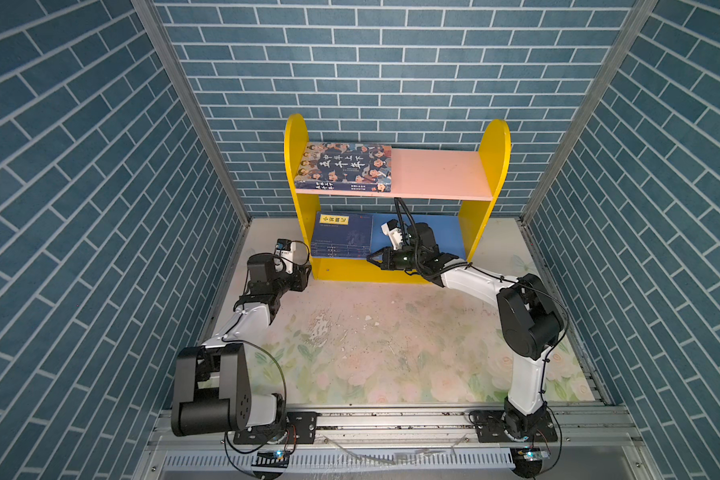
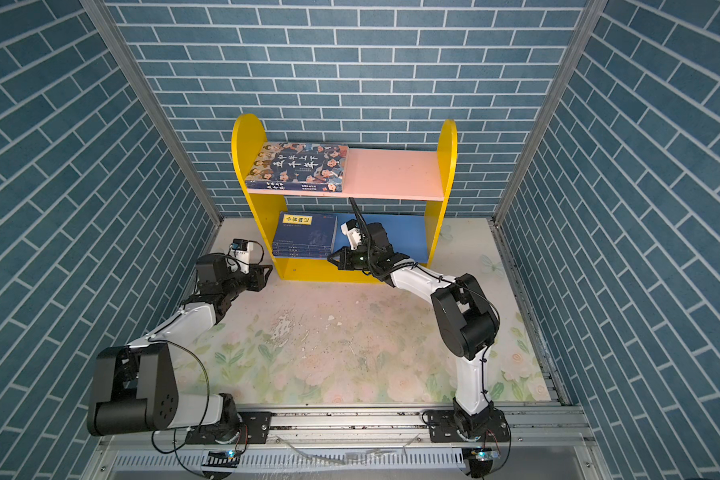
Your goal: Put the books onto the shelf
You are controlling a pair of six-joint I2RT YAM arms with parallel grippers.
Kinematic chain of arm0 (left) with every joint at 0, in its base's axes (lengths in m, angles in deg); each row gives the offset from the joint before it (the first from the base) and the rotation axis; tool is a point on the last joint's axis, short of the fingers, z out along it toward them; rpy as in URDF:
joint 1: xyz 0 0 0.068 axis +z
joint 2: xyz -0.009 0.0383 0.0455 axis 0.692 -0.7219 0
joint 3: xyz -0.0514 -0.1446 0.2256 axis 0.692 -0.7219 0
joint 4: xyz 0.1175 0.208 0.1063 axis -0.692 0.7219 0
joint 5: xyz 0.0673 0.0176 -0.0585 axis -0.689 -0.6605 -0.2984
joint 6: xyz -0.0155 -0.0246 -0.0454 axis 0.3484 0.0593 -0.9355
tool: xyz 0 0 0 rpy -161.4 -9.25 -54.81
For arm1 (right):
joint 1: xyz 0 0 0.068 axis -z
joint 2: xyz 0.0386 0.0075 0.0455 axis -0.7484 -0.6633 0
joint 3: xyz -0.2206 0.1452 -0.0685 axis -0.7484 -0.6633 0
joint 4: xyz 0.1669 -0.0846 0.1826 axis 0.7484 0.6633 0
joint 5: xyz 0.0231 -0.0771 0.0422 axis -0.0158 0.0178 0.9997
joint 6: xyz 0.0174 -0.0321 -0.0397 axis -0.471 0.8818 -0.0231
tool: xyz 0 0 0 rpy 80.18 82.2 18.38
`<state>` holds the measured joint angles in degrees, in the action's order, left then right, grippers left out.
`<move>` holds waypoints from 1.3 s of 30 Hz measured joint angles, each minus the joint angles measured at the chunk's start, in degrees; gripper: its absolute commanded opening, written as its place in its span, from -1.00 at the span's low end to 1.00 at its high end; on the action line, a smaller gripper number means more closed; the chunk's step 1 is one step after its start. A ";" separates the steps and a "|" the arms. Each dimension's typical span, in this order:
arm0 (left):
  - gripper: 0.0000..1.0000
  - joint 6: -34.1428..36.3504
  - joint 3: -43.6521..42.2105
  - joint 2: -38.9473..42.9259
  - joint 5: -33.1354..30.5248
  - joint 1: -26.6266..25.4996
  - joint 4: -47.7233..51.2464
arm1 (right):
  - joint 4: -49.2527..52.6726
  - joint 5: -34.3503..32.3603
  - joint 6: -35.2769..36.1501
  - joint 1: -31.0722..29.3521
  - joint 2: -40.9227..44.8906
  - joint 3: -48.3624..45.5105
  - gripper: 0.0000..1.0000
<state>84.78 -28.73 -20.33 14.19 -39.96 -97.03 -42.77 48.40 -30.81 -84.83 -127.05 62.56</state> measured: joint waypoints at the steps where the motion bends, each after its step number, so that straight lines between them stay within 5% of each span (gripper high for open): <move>1: 0.03 -0.20 0.00 -0.09 0.28 0.00 -0.55 | -0.09 0.07 -0.11 0.00 -0.11 0.04 -1.00; 39: 0.00 -5.51 2.93 -7.04 0.57 0.00 -9.90 | 2.29 1.44 -0.37 0.02 -3.32 3.85 -1.00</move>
<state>79.28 -25.80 -27.37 14.76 -39.96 -106.93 -40.48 49.84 -31.18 -84.81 -130.37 66.40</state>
